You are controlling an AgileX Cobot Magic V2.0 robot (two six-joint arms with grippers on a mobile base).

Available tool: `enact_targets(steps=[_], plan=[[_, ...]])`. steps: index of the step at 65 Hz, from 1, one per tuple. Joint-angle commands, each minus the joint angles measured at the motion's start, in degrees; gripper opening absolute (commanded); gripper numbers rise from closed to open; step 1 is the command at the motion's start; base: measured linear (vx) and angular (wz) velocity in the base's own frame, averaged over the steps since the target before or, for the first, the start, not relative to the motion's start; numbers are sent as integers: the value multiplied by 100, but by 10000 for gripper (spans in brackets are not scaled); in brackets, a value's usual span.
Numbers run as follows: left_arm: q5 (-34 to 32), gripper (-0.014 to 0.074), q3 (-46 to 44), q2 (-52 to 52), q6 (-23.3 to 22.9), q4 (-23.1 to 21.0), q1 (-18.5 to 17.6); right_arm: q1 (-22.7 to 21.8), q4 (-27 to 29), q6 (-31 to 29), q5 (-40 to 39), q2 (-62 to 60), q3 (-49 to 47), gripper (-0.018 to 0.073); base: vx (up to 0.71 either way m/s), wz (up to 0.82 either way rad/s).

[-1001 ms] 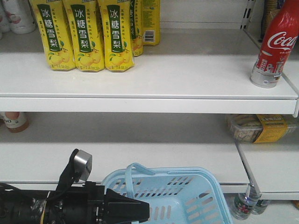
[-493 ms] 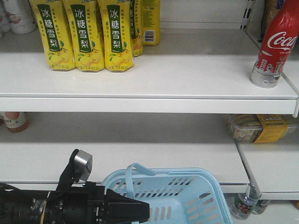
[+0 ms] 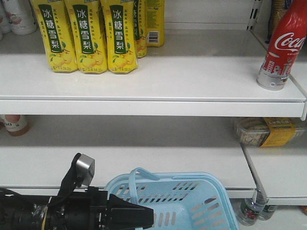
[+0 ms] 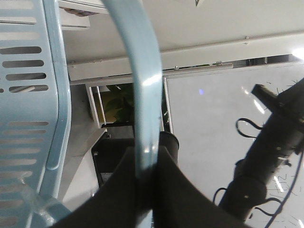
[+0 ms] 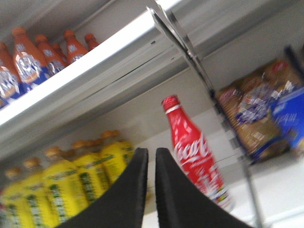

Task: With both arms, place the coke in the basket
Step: 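Reach the right gripper toward the red Coca-Cola bottle, then close the right gripper around the Coca-Cola bottle neck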

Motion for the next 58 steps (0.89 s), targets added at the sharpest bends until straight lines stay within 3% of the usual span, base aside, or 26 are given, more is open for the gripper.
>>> enact_targets(steps=[1, 15, 22, 39, 58], plan=[[-1402, -8, -90, -193, -5, -336, -31, 6, -1240, 343, 194, 500, -789, 159, 0, 0], [-1402, -8, -90, -193, -5, -336, -31, 0, -1838, 375, -185, 1527, -1305, 589, 0, 0], [-1402, -8, -90, -193, -5, -336, -31, 0, -2329, 236, -661, 2051, -1332, 716, 0, 0], [-1402, -8, -90, -193, -5, -336, -31, 5, -3052, 243, -929, 3642, -2263, 706, 0, 0], [-1402, -8, -90, -193, -5, -336, -31, 5, -3133, 260, -799, 5195, -3322, 696, 0, 0]])
